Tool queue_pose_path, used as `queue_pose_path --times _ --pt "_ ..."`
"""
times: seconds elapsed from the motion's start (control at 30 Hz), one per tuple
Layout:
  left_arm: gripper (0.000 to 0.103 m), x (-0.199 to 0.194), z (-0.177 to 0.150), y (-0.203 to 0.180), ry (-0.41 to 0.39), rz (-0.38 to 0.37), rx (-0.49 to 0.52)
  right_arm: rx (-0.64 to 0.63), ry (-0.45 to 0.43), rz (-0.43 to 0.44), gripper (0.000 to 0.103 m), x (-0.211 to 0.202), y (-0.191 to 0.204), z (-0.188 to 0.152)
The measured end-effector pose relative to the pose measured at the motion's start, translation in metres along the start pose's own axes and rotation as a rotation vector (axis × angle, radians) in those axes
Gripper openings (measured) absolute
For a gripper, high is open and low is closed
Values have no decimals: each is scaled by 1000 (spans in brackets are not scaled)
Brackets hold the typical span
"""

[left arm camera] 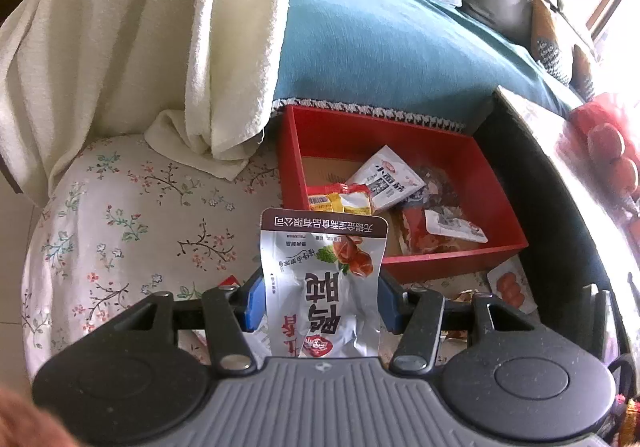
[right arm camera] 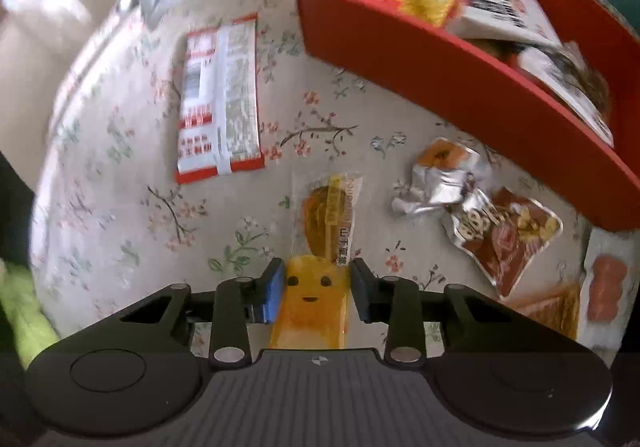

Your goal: Organize snacks

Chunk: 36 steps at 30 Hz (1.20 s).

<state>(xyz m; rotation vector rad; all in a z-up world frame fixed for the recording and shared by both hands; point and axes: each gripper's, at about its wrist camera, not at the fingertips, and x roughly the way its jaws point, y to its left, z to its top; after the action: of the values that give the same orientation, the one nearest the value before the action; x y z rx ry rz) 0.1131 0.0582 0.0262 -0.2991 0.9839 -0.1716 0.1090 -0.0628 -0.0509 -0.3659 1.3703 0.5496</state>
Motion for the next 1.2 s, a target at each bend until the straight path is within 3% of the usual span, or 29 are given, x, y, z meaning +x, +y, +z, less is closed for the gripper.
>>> queue_pose_path --times 0.27,0.3,0.4,0.57,0.67,0.73,0.83,0.93,1.0,1.03,1.2 --pt "47 0 0 -1 1 6 1 147 -135 84 41 -27 -22 -13" --pt "47 0 0 -1 1 5 0 179 -162 110 33 -34 -28 -15" --pt "47 2 1 -2 4 1 0 262 -210 184 31 -46 -41 -19" --pt "47 4 0 -3 9 1 6 259 -207 105 38 -34 -43 -15" --pt "47 5 1 -4 10 0 7 291 -267 -2 47 -34 -54 -2" --pt "47 6 1 -4 12 -2 7 302 -274 -24 50 -32 -63 13" --pt "47 9 1 -4 18 -2 7 255 -187 -48 58 -9 -64 40" --pt "47 7 1 -3 20 -11 11 96 -134 -104 60 -10 -50 49" --pt "47 5 2 1 18 -14 6 -19 -129 -94 88 -25 -49 47" --pt "47 5 2 3 18 -14 -3 -78 -106 -95 91 -30 -49 45" --pt "47 9 4 4 29 -31 -28 -294 56 -78 91 -18 -47 44"
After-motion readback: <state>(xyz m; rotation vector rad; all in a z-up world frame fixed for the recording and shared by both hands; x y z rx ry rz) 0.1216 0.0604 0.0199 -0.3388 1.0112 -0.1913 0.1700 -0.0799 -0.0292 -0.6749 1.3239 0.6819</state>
